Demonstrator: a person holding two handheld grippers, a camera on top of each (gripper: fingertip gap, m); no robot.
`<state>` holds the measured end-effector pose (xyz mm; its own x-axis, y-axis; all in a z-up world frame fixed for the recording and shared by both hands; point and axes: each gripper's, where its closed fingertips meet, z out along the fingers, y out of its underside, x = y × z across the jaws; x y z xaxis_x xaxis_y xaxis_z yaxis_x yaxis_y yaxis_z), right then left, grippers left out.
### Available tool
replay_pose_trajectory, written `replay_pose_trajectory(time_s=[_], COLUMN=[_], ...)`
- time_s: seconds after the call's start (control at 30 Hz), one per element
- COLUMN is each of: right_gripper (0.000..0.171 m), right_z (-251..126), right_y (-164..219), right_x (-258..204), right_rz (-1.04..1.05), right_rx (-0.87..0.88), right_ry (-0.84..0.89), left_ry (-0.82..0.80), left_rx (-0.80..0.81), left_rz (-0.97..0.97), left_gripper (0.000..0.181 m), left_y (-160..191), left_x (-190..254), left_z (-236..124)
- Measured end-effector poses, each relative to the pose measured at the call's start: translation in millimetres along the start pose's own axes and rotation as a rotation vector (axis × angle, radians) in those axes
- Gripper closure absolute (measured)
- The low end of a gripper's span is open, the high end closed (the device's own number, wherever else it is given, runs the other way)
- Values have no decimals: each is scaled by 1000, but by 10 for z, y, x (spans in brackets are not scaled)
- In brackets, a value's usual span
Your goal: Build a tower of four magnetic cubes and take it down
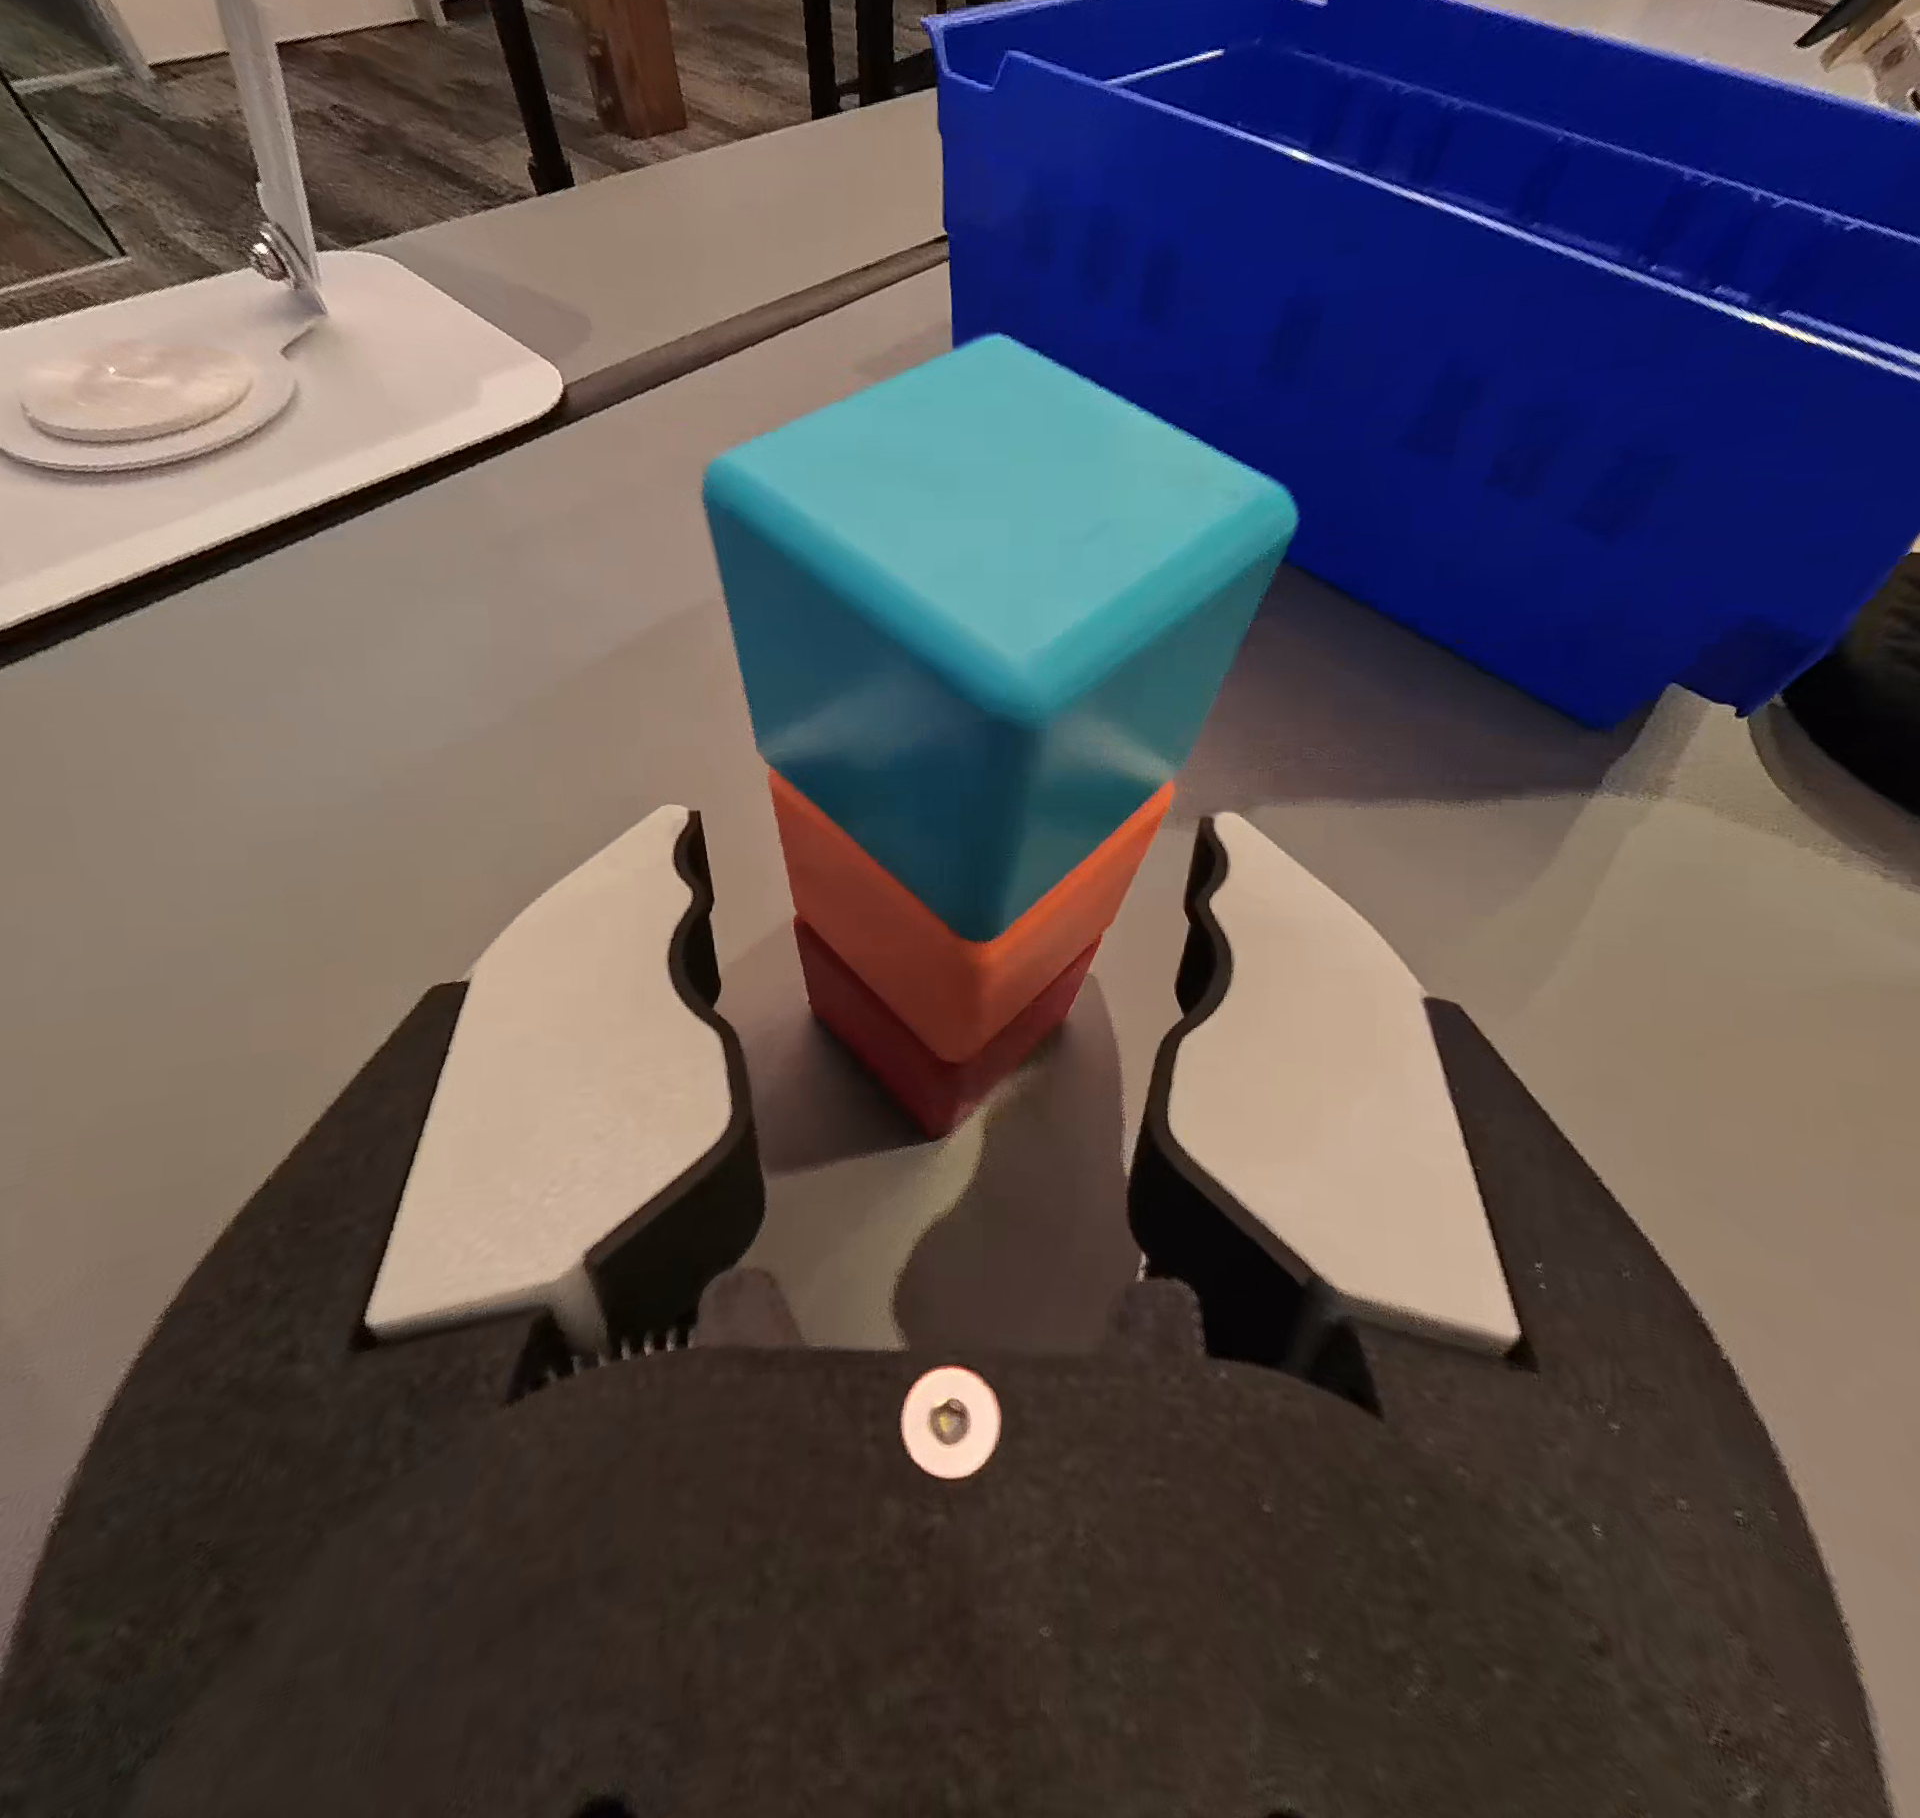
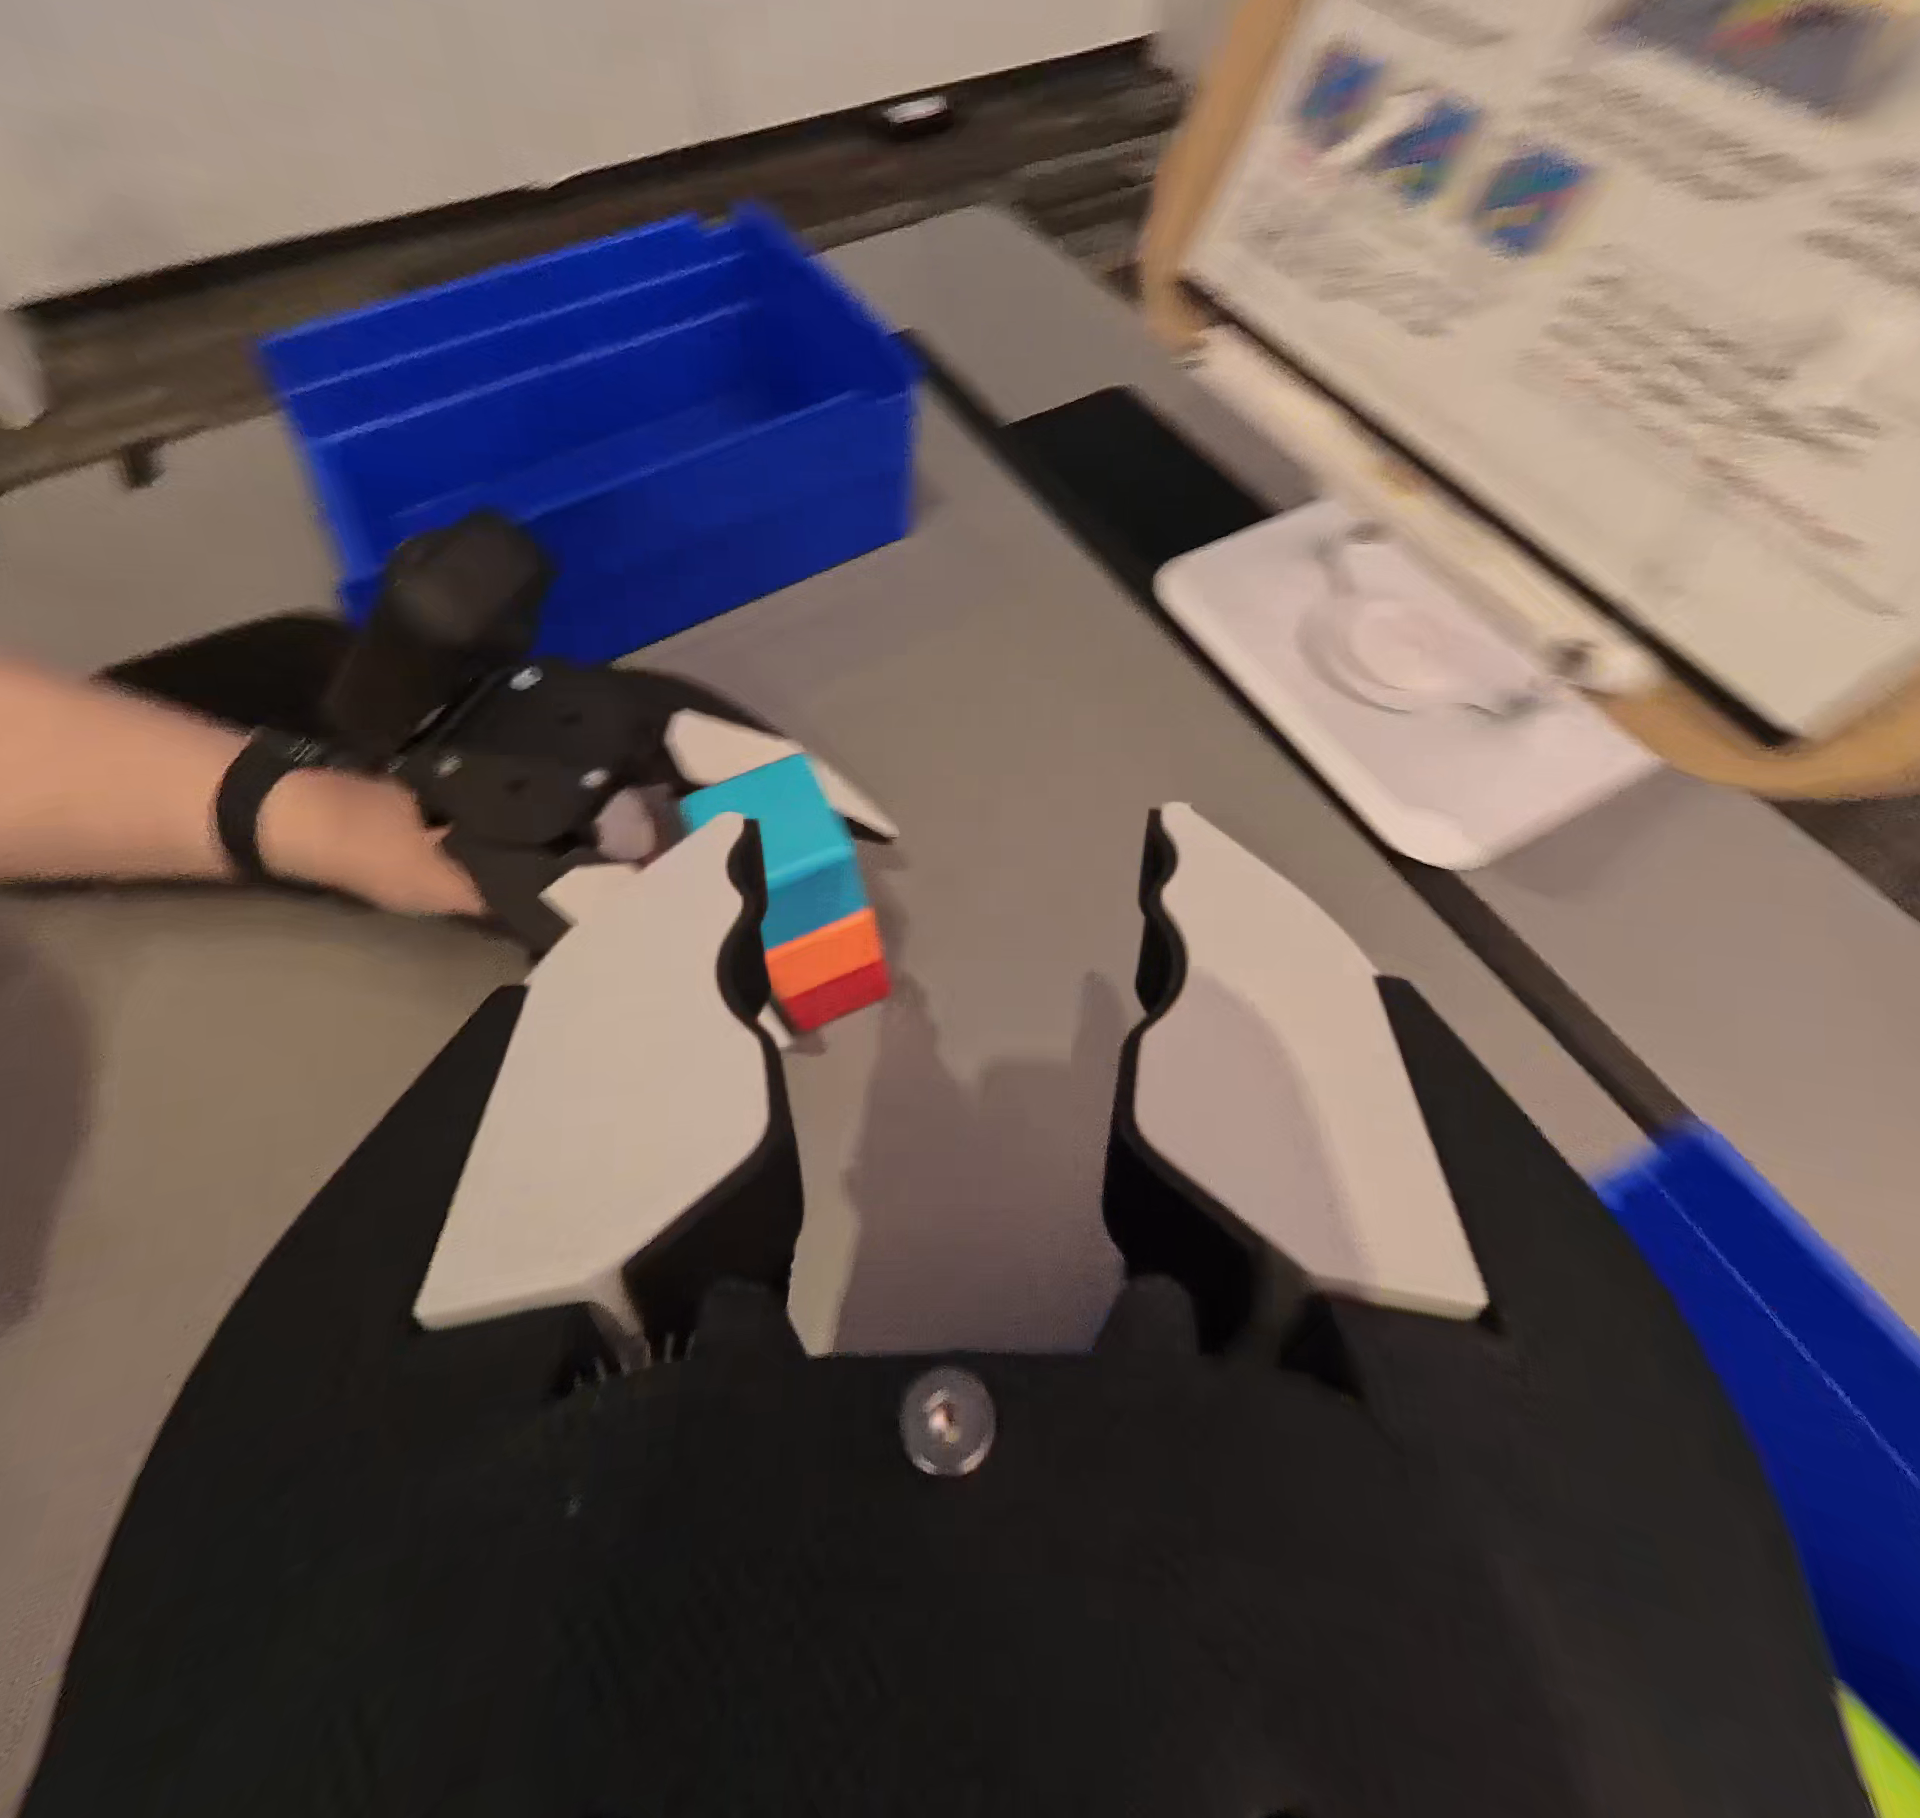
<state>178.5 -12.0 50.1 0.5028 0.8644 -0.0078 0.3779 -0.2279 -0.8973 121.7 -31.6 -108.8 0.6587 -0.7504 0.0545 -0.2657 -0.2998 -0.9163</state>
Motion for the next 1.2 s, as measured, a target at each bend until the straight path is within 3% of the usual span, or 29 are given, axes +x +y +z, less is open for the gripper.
replay_pose_trajectory(time_s=[0.2,0.4,0.53,0.6,1.2], right_gripper=[95,95,105,120,121], right_z=[627,920,989,993,962], right_y=[416,639,681,720,704], right_x=[-476,-581,-630,-649,-575], right_rz=[-197,-254,-234,-250,-32], right_rx=[-167,-242,-248,-267,-289], right_ry=[-203,-209,-235,-249,-277], left_ry=[21,23,23,24,37], left_rx=[-49,-58,-58,-58,-49], left_rz=[-8,14,15,16,16], left_gripper=[111,115,115,115,115], left_y=[55,63,62,63,39], left_x=[8,21,22,24,28], left_z=[54,71,69,70,81])
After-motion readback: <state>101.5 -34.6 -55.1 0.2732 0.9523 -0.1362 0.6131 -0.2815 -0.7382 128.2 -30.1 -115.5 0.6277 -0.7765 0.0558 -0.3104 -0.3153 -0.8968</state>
